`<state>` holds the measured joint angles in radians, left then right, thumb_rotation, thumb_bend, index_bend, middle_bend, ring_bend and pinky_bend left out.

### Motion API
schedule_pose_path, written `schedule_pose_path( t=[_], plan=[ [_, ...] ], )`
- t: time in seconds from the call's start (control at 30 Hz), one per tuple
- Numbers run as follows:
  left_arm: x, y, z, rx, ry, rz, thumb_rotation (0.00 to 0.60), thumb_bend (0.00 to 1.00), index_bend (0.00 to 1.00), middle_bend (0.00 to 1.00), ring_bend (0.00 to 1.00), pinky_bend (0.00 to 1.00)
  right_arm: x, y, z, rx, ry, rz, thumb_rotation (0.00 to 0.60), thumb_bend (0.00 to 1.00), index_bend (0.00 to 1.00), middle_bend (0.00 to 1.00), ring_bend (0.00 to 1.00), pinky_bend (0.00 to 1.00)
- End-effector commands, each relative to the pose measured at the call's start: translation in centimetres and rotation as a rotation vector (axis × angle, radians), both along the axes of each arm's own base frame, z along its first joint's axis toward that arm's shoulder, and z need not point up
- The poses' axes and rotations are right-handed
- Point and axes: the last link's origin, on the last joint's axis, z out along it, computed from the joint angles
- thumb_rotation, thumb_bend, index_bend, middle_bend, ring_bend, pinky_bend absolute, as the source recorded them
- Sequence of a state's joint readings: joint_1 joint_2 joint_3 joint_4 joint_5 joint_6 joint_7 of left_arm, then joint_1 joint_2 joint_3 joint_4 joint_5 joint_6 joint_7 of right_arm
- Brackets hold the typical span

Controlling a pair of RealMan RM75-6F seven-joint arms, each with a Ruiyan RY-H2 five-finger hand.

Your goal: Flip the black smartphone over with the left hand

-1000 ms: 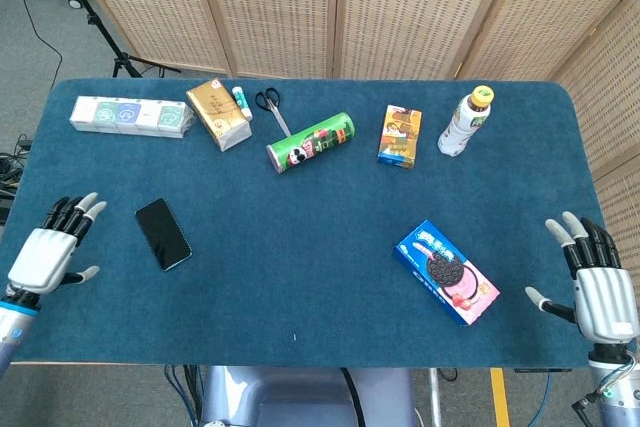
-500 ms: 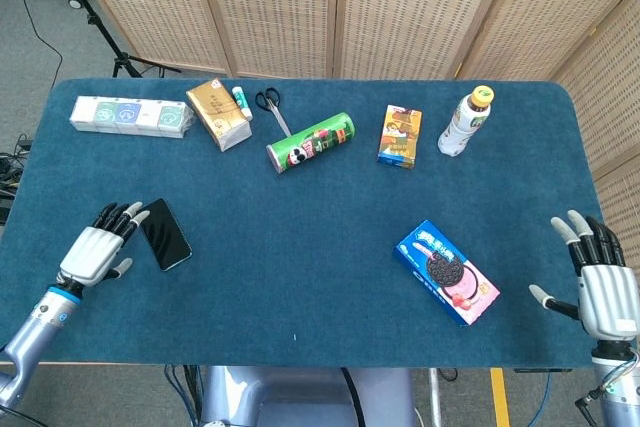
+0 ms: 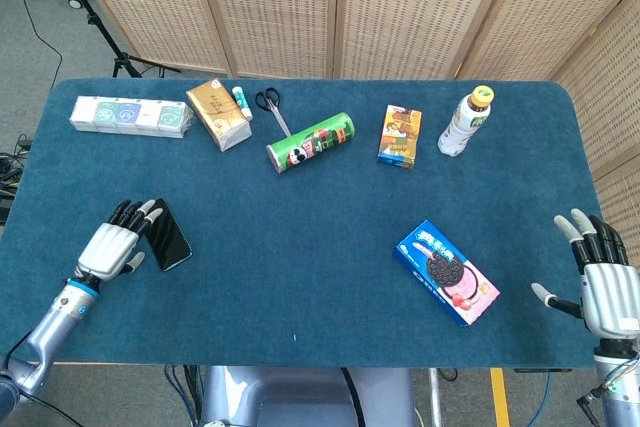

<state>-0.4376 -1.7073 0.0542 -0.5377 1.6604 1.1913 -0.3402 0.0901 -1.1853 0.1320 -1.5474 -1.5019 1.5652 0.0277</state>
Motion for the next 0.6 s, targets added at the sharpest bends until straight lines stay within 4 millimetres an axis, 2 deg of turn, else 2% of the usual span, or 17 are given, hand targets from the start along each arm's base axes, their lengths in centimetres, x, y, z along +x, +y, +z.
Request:
schedule_pose_path(
  t=[0.03,0.6],
  plan=[
    [0.1,0.4,-0.4,0.002,0.012,0.002,0.6,0.34,0.0,0.0,0.0,0.0,0.0,0.0,0.1,-0.003,0.001,0.001,0.6,0.0,0.14,0.0,0.0,0.08],
    [1.2,1.4,-2.1,0.002,0.025,-0.012,0.6,0.35,0.0,0.0,0.0,0.0,0.2,0.1,0.1,-0.004,-0.004,0.009,0.6,0.0,0.13,0.0,0.0,0.07]
  ],
)
